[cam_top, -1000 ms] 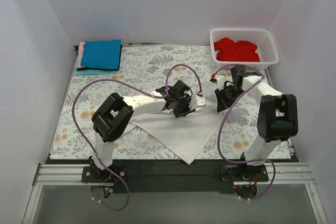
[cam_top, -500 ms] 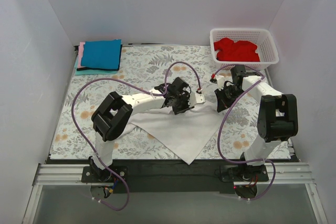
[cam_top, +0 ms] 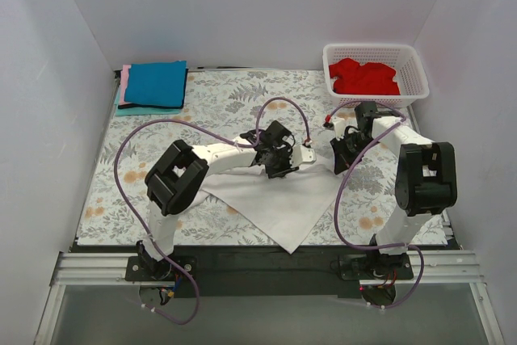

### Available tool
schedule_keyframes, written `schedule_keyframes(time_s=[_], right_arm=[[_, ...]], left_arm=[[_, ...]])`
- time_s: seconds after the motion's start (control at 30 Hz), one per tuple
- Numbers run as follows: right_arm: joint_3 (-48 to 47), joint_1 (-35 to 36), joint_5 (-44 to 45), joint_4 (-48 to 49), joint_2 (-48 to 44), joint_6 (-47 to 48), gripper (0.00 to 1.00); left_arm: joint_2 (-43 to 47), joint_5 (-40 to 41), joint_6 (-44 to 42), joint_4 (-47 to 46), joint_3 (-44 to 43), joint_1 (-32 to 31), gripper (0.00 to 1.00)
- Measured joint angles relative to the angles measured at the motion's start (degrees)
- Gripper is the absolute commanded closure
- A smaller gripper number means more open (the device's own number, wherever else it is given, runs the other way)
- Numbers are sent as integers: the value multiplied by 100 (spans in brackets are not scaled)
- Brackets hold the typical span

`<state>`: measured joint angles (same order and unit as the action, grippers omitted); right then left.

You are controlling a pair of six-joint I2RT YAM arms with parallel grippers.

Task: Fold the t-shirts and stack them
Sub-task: Flatten the tshirt out

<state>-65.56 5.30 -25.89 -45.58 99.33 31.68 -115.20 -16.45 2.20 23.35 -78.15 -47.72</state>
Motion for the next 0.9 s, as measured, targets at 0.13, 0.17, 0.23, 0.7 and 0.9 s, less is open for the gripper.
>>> schedule_keyframes(time_s=[0.13, 0.17, 0.23, 0.7, 0.9], right_arm=[[2, -9, -2, 0, 44, 0, 99], [4, -11, 0, -2, 50, 0, 99], [13, -15, 0, -11, 50, 0, 99], [22, -42, -9, -81, 92, 0, 99], [22, -44, -20, -90, 168, 2, 99]], left_arm=[[-92, 13, -44, -9, -116, -2, 73], [-116, 13, -48, -4, -140, -2, 71], [-153, 11, -52, -9, -195, -2, 67], [-170, -426, -273, 157, -236, -11, 63], [-170, -533, -289, 216, -260, -20, 57]])
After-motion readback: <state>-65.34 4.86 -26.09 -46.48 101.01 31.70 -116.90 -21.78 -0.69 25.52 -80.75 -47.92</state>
